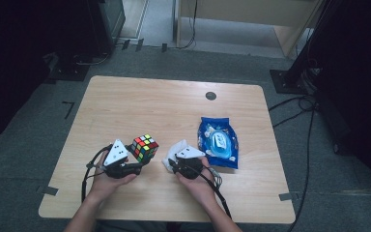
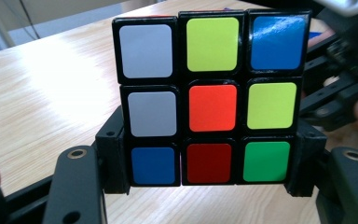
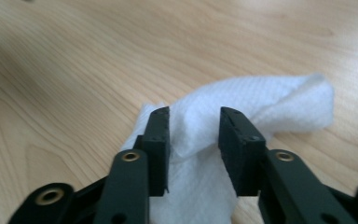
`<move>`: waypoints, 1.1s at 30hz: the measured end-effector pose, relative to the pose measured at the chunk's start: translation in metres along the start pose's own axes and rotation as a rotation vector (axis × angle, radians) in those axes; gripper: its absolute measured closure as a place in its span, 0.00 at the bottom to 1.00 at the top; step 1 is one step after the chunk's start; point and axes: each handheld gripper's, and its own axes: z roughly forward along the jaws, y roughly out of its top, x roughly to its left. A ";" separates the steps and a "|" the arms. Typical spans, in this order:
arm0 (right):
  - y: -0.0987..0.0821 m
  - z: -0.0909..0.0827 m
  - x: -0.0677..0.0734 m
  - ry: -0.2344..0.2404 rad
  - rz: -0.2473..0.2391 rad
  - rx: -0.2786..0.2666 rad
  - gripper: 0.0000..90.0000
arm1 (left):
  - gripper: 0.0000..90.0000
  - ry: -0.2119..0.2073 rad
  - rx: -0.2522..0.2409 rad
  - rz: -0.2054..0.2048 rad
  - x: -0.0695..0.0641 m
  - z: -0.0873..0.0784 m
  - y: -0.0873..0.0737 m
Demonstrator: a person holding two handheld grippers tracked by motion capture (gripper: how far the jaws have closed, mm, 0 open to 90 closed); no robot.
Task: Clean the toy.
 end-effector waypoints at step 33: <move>0.046 -0.074 0.024 0.317 0.160 -0.350 1.00 | 0.38 -0.116 0.025 0.165 -0.045 0.020 0.000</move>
